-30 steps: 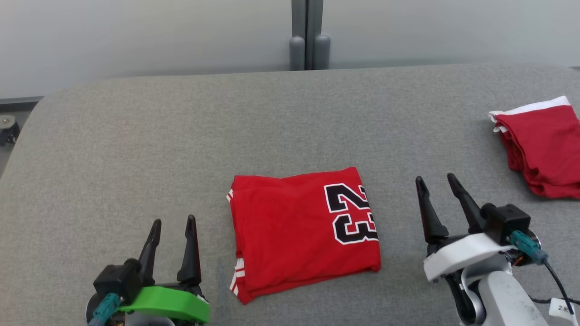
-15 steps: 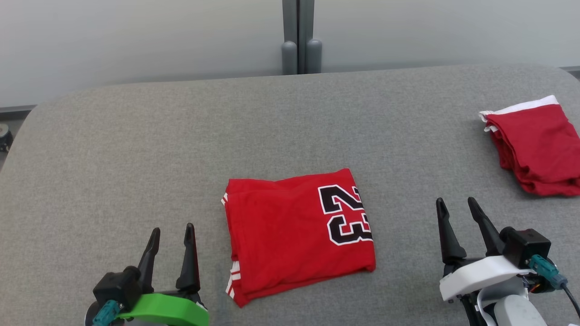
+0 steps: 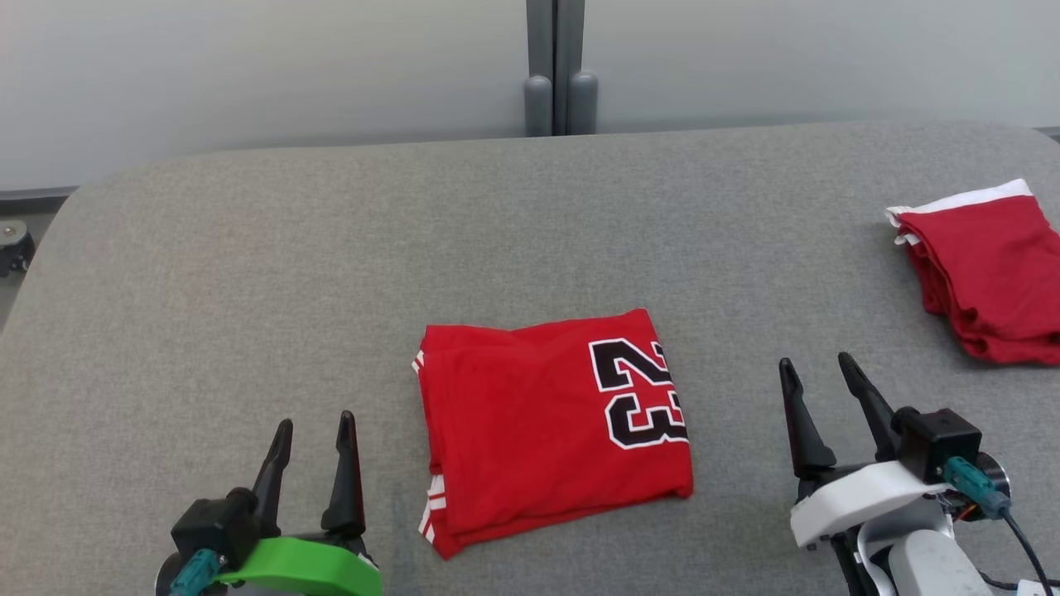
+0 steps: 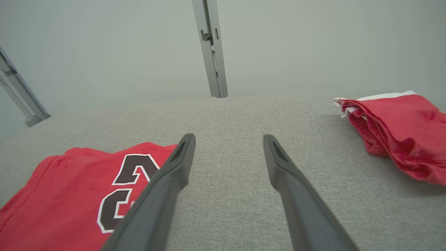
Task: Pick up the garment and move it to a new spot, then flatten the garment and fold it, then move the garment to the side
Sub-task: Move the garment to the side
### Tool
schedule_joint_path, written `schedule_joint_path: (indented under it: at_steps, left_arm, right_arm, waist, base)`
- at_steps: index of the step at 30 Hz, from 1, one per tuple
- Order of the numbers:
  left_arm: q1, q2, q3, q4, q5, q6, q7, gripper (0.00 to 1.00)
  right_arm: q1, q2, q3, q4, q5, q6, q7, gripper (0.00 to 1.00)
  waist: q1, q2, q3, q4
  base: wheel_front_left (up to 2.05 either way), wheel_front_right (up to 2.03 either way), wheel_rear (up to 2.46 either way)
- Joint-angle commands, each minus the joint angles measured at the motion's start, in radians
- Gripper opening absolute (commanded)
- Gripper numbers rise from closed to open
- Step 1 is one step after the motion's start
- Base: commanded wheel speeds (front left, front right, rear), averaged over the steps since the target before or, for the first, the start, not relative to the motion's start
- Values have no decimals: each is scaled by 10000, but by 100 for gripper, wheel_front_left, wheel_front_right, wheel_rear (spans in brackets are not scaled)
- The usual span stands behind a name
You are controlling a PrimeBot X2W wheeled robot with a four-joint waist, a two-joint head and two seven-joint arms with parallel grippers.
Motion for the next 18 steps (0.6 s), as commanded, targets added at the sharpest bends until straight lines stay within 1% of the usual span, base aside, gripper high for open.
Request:
schedule_joint_path:
  at_steps: [1, 4, 7, 11, 18]
  left_arm:
    - [-115, 18, 38, 24, 16, -5, -1, 100]
    - [-130, 17, 122, -34, 61, 5, -1, 100]
    - [-121, 17, 163, -50, 80, -3, -1, 100]
    - [-182, 17, 112, -14, 25, -17, -1, 100]
    - [-334, 17, -31, 54, -96, 13, -1, 100]
  right_arm:
    - [-169, -34, 66, 46, -244, -6, -42, 100]
    - [-506, -34, 295, 178, -543, -6, 97, 100]
    - [-1030, -37, 600, 312, -1074, -6, 915, 100]
    - [-1706, -36, 826, 495, -1290, -6, 1992, 100]
    - [-2510, -152, 1273, 1238, -449, -6, 3518, 100]
  waist:
    - [0, 0, 30, 50]
    - [0, 0, 70, 73]
    - [0, 0, 120, 128]
    - [0, 0, 245, 266]
    - [0, 0, 519, 676]
  base:
    - [0, 0, 0]
    - [0, 0, 0]
    - [0, 0, 0]
    - [0, 0, 0]
    - [0, 0, 0]
